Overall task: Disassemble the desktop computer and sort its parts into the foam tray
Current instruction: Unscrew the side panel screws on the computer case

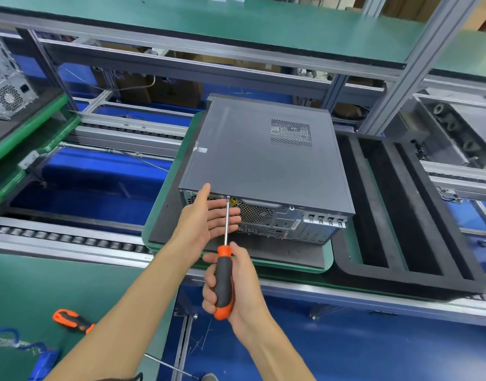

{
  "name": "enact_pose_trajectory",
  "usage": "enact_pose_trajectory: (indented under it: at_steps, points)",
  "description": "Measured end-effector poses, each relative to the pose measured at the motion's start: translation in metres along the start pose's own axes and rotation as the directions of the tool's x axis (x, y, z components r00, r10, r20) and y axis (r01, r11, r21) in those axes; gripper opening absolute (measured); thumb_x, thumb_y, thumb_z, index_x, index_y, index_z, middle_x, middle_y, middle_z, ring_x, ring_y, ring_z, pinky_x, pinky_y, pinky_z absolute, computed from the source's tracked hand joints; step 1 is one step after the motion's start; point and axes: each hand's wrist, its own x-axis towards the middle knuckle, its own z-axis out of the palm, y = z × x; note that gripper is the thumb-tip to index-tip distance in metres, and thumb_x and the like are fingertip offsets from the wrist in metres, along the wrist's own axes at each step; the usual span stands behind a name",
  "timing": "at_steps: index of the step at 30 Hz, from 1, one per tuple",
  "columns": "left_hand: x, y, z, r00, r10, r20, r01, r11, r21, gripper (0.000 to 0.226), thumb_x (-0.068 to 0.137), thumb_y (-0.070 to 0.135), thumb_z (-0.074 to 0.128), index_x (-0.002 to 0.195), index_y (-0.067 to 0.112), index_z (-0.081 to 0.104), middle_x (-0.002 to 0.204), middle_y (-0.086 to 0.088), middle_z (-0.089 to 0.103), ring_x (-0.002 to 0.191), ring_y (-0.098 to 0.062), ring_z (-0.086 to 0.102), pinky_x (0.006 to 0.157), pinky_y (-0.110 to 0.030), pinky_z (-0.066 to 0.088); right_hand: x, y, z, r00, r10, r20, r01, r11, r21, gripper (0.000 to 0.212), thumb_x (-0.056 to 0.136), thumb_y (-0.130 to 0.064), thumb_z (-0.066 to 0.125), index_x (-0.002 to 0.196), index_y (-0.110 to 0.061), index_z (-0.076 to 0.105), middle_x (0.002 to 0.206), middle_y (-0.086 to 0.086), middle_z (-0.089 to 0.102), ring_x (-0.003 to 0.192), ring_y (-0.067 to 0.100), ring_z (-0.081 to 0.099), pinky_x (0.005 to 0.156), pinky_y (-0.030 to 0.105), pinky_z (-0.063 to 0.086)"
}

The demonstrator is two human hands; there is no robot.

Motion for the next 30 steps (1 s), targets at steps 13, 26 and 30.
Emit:
enact_pose_trajectory:
  at_steps: [13,26,30]
  points:
    - [0.024,-0.008,-0.018,0.997,0.059,-0.05,-0.044,0.964,0.264,0.062,0.091,0.062,0.055,0.096,0.003,0.072,0.086,-0.012,0.077,0.078,-0.028,0.076,0.058,-0.03,0.06,0.0,0.015,0.006,0.983,-0.073,0.166,0.005,0.927,0.376,0.029,0.102,-0.037,0.053,0.093,-0.011,0.062,0.057,0.001,0.038,0.036,0.009,0.032,0.031,0.021,0.026]
    - [0.023,-0.01,-0.018,0.988,0.131,-0.086,-0.103,0.957,0.273,0.057,0.091,0.055,0.06,0.082,0.0,0.071,0.083,-0.013,0.077,0.077,-0.028,0.076,0.077,-0.04,0.061,-0.003,0.0,-0.001,0.997,-0.02,0.079,0.004,0.982,0.191,0.043,0.101,-0.043,0.051,0.084,-0.007,0.065,0.057,0.003,0.043,0.036,0.012,0.035,0.033,0.021,0.028]
    - [0.024,-0.011,-0.014,0.983,0.162,-0.088,-0.128,0.943,0.307,0.058,0.094,0.056,0.054,0.087,0.001,0.073,0.08,-0.011,0.077,0.074,-0.026,0.076,0.068,-0.034,0.061,-0.001,0.005,0.006,0.978,-0.052,0.201,-0.04,0.901,0.432,0.039,0.1,-0.039,0.051,0.078,-0.009,0.061,0.057,0.0,0.036,0.034,0.009,0.031,0.029,0.021,0.025]
